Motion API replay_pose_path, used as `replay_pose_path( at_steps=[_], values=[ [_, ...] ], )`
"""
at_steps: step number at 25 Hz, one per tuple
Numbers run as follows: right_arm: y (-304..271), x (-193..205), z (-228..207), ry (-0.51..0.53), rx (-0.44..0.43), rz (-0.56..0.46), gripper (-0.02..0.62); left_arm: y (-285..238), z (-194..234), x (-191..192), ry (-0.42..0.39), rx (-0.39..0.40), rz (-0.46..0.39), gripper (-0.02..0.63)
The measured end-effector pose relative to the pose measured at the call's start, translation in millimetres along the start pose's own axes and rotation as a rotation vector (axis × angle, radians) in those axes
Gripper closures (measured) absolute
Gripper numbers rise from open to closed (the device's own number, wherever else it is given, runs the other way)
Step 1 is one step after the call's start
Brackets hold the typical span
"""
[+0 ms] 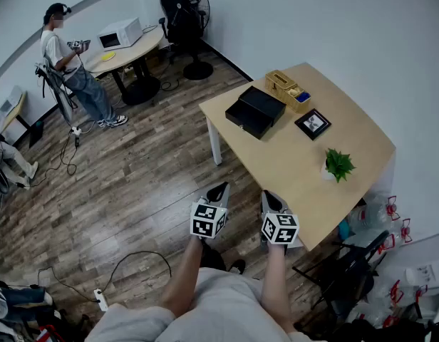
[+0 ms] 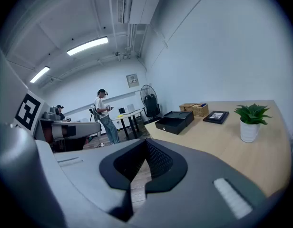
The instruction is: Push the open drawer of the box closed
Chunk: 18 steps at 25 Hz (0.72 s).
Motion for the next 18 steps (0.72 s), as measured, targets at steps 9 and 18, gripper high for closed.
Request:
replay_pose_path(
  at_steps=[9,18],
  values=[
    [-7,-12,2,-0.012,-0.022,-0.015,0.594,9,4,-13,-0.041,-0.030,-0.009,0.554],
    [-9,-33,2,0.003,-0.023,-0.078,0.594,18,19,-22,-0.029,-0.067,-0.051,0.554]
  ],
)
Point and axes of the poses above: the fingertips, and each gripper's own axes: y backward along the fingers, z to its left, x out of its underside, the point moved 3 cm from there along y, backward along the fingers, and after that the axes turned 11 degrees about z, right-handed, at the moved point
